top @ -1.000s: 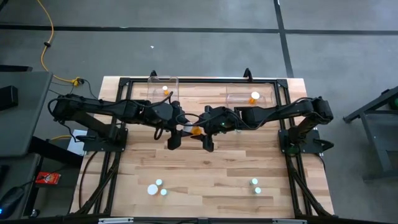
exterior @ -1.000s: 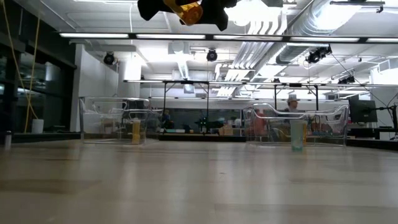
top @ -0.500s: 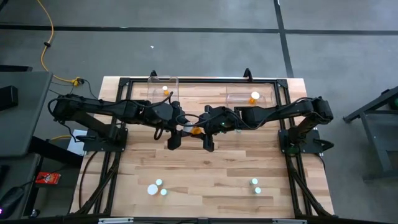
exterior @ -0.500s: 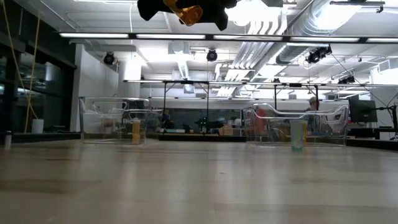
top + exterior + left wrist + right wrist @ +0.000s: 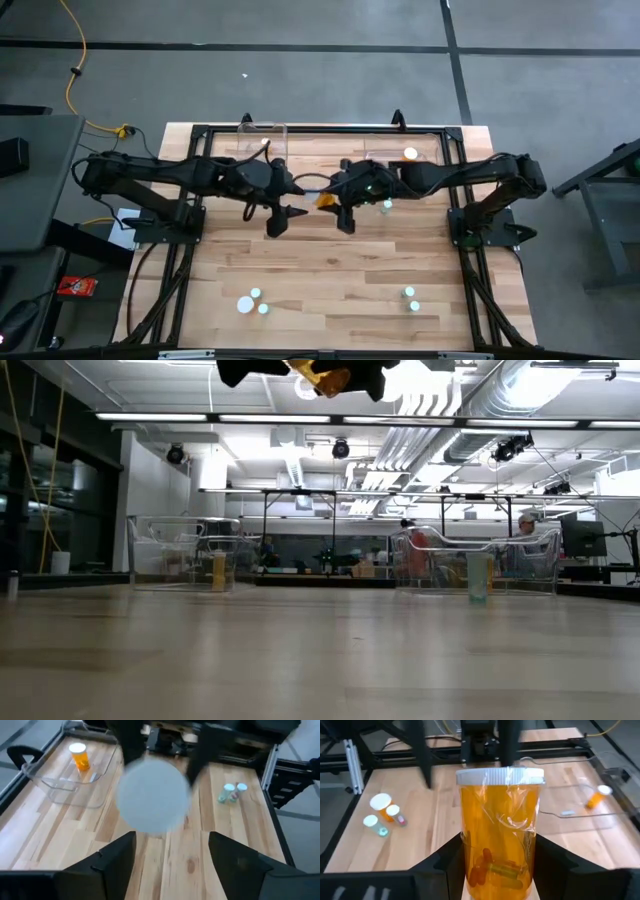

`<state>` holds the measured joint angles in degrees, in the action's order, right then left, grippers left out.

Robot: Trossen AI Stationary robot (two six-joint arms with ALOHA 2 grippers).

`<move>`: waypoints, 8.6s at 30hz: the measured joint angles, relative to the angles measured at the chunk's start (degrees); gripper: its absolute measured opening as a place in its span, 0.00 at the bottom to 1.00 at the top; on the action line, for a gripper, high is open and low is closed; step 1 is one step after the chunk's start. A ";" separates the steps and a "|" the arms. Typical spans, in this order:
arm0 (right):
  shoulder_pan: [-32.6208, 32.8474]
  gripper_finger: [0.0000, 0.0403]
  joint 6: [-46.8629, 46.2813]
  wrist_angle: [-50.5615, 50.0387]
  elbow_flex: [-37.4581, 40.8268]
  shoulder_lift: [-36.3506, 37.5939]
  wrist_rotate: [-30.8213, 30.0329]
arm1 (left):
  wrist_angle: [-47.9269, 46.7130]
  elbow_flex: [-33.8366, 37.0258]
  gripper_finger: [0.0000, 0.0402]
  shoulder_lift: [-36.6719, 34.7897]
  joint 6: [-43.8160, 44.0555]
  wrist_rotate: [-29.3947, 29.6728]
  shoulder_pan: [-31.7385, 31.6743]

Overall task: Pick and place medicine bottles into bin by pill shape (circle, oval)
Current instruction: Put the large orange pill bottle into the right transparent bin, then put the blue pill bottle into the left transparent bin

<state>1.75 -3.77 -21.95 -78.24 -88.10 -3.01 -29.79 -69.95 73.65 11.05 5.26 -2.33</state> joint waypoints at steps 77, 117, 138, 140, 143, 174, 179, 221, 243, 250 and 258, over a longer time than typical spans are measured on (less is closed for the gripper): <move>0.92 0.47 -14.27 53.85 26.86 7.00 3.29 | 64.29 19.61 0.46 6.08 7.24 2.48 -1.40; -1.00 0.70 -1.69 4.93 8.57 7.04 -0.06 | 18.31 0.39 0.42 13.42 -12.16 2.21 -3.24; -1.01 0.44 -1.57 5.04 8.66 7.04 -0.36 | 18.35 0.39 0.44 13.38 -13.26 2.93 -3.19; -1.00 0.45 -1.60 5.04 8.67 7.05 -0.52 | 18.36 0.39 0.46 13.38 -12.73 2.91 -3.19; -0.99 0.44 -1.31 4.63 8.66 7.60 -1.32 | 18.14 0.36 0.50 13.29 -11.27 2.88 -3.27; -15.44 0.44 -13.60 -18.45 25.80 34.99 -23.18 | 30.16 21.81 0.63 -25.70 -0.46 12.69 -0.35; -24.19 0.44 -26.90 -17.63 27.61 28.99 -23.80 | 31.49 23.15 0.63 -26.56 2.92 16.29 -0.22; -35.01 0.61 -42.25 -6.87 27.56 1.78 -20.06 | 31.35 23.17 0.63 -26.51 -0.26 16.39 -0.24; -23.62 0.70 -28.60 -4.48 27.52 28.17 -13.10 | 31.41 23.17 0.63 -26.93 1.98 12.44 -0.22; -7.02 0.70 -22.81 7.29 27.52 33.15 -10.94 | 31.37 23.17 0.63 -27.11 2.49 8.08 -0.18; 3.25 0.70 -12.78 20.16 27.52 33.47 -11.07 | 31.37 23.17 0.63 -27.10 2.34 7.77 -0.18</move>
<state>5.00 -16.56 -1.79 -50.72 -54.63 -14.08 1.58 -46.78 46.54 13.39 13.03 -2.50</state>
